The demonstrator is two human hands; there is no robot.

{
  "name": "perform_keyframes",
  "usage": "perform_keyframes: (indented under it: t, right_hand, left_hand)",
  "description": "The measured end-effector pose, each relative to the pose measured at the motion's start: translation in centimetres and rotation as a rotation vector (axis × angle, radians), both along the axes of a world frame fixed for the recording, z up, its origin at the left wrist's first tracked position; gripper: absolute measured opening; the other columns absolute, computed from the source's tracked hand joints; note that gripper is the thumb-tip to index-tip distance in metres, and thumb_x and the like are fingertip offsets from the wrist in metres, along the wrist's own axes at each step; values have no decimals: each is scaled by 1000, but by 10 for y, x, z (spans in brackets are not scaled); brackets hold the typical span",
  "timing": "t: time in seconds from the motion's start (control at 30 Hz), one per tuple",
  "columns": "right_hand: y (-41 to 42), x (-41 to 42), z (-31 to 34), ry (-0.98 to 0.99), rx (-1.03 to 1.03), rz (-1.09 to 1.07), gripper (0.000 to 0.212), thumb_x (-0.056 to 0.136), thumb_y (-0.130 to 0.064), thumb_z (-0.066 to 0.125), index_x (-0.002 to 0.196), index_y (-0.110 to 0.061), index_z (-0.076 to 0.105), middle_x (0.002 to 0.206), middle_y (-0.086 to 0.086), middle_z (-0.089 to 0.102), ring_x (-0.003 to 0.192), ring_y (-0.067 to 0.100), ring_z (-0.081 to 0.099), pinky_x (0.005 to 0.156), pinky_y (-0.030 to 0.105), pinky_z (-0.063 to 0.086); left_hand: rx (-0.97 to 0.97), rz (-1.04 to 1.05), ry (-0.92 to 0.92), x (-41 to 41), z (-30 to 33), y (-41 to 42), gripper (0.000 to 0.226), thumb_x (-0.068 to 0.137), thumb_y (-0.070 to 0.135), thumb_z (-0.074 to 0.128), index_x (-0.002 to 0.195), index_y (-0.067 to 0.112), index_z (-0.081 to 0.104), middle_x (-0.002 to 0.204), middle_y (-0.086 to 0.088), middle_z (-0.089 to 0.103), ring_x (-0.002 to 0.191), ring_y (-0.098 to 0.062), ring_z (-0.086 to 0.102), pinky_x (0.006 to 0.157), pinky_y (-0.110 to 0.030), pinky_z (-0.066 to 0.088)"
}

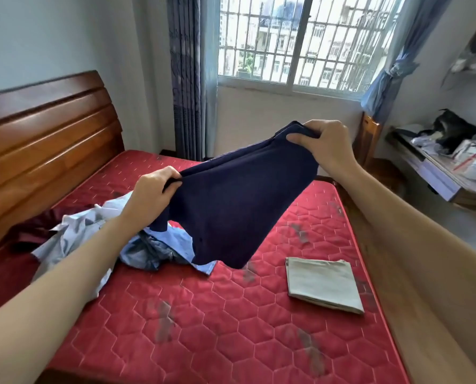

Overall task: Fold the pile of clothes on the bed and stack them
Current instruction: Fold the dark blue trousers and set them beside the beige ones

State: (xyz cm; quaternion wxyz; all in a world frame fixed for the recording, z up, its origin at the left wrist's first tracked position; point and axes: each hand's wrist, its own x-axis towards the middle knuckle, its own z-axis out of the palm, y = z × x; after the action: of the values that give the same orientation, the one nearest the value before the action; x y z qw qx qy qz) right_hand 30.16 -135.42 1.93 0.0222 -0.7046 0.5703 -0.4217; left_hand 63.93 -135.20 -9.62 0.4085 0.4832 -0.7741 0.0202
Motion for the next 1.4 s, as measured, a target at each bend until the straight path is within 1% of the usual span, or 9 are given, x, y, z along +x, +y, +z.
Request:
perform_keyframes:
  t: [0.27,0.47,0.6,0.83,1.0,1.17,1.27,1.33,1.4]
  right_hand:
    - [42,-38,27,15,56,87,34,80,-40,72,88,-7,73,83,14,70,82,32,63,77,49,52]
    - [0,-65,8,-98,345,158,20,77,-31,80,83,-13,75,75,3,70,60,6,61,54,22,50]
    - [-62,-80,-97,-62,625,161,23,81,-26,77,83,-4,71,71,3,62,63,10,53,59,25,43]
    - [-186,-109,-414,44,1018,155,27,84,-26,74,65,-15,59,59,-7,46,58,10,40,55,27,32]
    - [-278,-127,-580,109,1075,151,27,85,-24,71,69,-7,57,63,-2,39,64,14,35,52,24,26]
    - [-378,-126,-640,217,1022,134,40,86,-25,69,60,-14,41,61,-2,33,64,14,31,51,24,23]
    - [-450,-126,-648,237,941,31,30,87,-31,67,66,-14,53,66,1,47,70,16,40,59,27,32]
    - [-494,-124,-651,218,880,-79,25,91,-37,59,98,-14,67,95,8,66,91,20,56,78,34,42]
    - [-528,-122,-654,178,871,-208,46,97,-44,47,134,-17,51,133,12,56,124,28,50,102,38,39]
  left_hand:
    - [179,-66,138,-27,14,68,15,86,4,68,97,13,67,89,7,67,80,-7,61,78,0,37]
    - [400,-150,253,-43,-5,58,22,87,8,69,100,25,62,91,12,66,87,6,61,80,-4,45]
    - [567,-111,256,-62,-108,24,26,86,5,69,107,20,67,94,13,70,86,6,65,80,-7,45]
    - [886,-49,140,-98,-396,-75,15,84,0,69,87,14,75,81,9,73,76,3,60,75,-21,45]
    - [1048,-10,115,-113,-536,-171,15,84,2,68,85,15,73,74,10,67,73,-13,62,68,-6,36]
    - [1072,-63,70,-110,-587,-279,14,86,4,67,88,17,74,80,6,70,71,-9,59,69,-1,34]
    - [982,-60,19,-113,-592,-359,12,86,4,65,92,11,73,87,-3,72,77,-18,59,70,-14,35]
    - [899,5,-52,-120,-591,-414,18,89,4,61,103,9,71,100,-10,71,90,-28,62,81,-30,42]
    - [796,149,-182,-127,-587,-460,29,91,3,54,118,10,63,117,-16,64,107,-37,57,87,-44,46]
